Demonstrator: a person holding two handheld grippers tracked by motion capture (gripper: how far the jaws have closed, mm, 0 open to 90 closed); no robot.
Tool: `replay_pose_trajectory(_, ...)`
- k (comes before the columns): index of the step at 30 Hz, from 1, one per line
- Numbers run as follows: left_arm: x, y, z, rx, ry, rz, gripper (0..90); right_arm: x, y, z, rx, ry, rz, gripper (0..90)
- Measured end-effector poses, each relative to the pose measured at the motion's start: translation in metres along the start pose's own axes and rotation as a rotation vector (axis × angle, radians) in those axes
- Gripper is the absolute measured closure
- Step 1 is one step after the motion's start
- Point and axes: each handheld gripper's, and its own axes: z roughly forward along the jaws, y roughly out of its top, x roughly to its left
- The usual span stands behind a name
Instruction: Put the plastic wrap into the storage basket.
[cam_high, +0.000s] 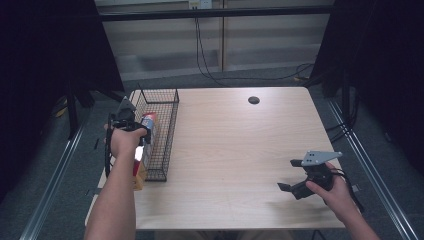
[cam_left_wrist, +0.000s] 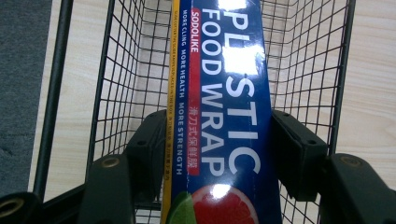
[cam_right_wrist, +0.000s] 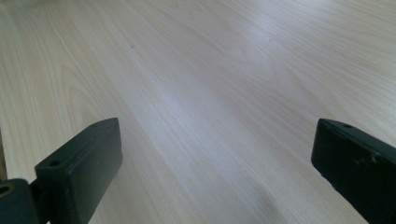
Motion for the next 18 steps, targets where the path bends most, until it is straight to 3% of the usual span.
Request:
replay_pose_trajectory(1, 0.0011, 0.0005, 0.0001, 0.003, 0.0, 0.017, 42.1, 0.0, 0.0, 0.0001, 0.001, 0.0, 0.0, 1.7)
replay_pose_trajectory(14, -0.0014, 0.0004, 0.0015, 0.001, 0.0, 0.021, 40.3, -0.0007, 0.0001, 0.0003, -0.001, 0.003, -0.001, 1.6)
replay_pose_trajectory(17, -0.001, 0.0009, 0.0017, 0.004, -0.003, 0.042, 39.1, -0.0001, -0.0002, -0.0001, 0.002, 0.003, 0.001, 1.7)
replay_pose_trajectory(18, -0.0021, 0.0008, 0.0016, -0.002, -0.012, 0.031, 38.5, -0.0002, -0.0002, -0.0004, 0.002, -0.001, 0.001, 1.7)
